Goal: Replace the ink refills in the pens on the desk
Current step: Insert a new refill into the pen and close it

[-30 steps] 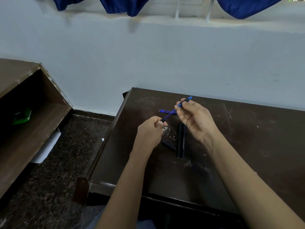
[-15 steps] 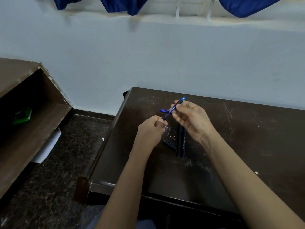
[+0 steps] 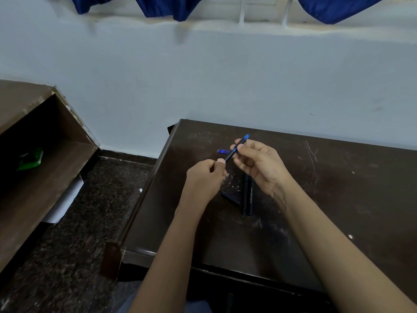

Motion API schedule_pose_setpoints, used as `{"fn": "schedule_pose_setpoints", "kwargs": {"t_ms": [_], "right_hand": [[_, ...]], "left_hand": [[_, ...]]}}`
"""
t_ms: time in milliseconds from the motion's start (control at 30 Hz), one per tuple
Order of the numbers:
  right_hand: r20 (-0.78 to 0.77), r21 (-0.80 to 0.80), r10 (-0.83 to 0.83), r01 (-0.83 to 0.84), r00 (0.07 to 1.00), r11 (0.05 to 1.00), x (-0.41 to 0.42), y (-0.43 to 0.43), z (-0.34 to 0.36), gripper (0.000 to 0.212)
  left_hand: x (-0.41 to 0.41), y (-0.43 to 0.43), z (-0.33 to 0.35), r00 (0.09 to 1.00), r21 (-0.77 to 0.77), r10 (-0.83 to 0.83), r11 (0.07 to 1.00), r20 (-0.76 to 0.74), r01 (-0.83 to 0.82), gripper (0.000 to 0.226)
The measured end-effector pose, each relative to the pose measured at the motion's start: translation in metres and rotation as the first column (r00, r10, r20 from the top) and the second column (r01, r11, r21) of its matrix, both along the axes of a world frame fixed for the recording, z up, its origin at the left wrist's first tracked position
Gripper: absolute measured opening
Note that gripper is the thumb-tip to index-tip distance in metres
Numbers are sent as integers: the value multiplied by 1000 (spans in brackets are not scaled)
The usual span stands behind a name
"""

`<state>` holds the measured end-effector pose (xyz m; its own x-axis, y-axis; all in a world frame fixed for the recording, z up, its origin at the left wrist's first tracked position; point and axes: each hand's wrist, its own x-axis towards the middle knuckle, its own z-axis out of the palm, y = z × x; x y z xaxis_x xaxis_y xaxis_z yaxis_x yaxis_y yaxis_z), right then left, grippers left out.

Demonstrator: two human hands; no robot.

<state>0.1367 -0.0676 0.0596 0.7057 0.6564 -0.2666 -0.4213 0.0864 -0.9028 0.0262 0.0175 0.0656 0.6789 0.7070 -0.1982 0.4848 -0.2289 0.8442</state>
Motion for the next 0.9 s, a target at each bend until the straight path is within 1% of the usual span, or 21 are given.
{"fn": "schedule_pose_setpoints", "kwargs": {"t_ms": [133,200,267,333,433,500,533,567,633,700,767,833,867,900], "right_hand": [[-16,-14,15,-15,1000,1000,-3,2,-1,12],[-22,-17,14,-15,1000,1000,-4,4,-1,11],[-28,-17,13,-13,1000,1000,-4,4,-1,11],[-27,-17,13,-13,1000,1000,-3,3,-1,10],[-23,-23,17,-18,1000,1000,-3,2,-1,9],[-19,-26,25,-26,1000,999,-3,3,-1,10],[-16,-24,31,-31,999,999,-4,3,-2,10],[-13,-22,36,-36,999,999,-4,3,-2,11],[-11,-15,39,-39,999,999,-5,4,-2,11],[-8,-16,38,-38,999,999,-4,3,-2,8],[-7,-22,39,-39,999,999,-4,3,-2,7],[-10,-26,44,-44,999,999,-4,3,-3,9],[-9,-26,47,-47,999,999,-5,3,-3,10],[-8,-21,51,-52,999,998,-5,3,-3,11]], "left_hand": [[-1,-1,0,999,4,10,1000,32,-10,35],[1,-2,2,999,-41,24,999,37,-22,35],[2,-2,4,997,-77,51,996,52,-47,41],[1,-1,4,997,-45,44,998,55,-42,40],[-4,2,0,994,16,33,999,101,-35,19],[-5,3,-1,991,16,25,1000,131,-27,5],[-4,2,0,991,-1,26,1000,131,-26,6],[-3,1,-1,992,-31,32,999,119,-29,12],[0,-1,2,996,-104,51,994,72,-44,31],[1,-1,5,998,-121,46,992,40,-41,41],[-1,-1,5,999,-50,26,998,27,-25,35],[-3,1,2,998,12,27,1000,56,-28,21],[-3,1,1,997,23,34,999,76,-35,18],[-2,1,1,996,20,40,999,79,-42,20]]}}
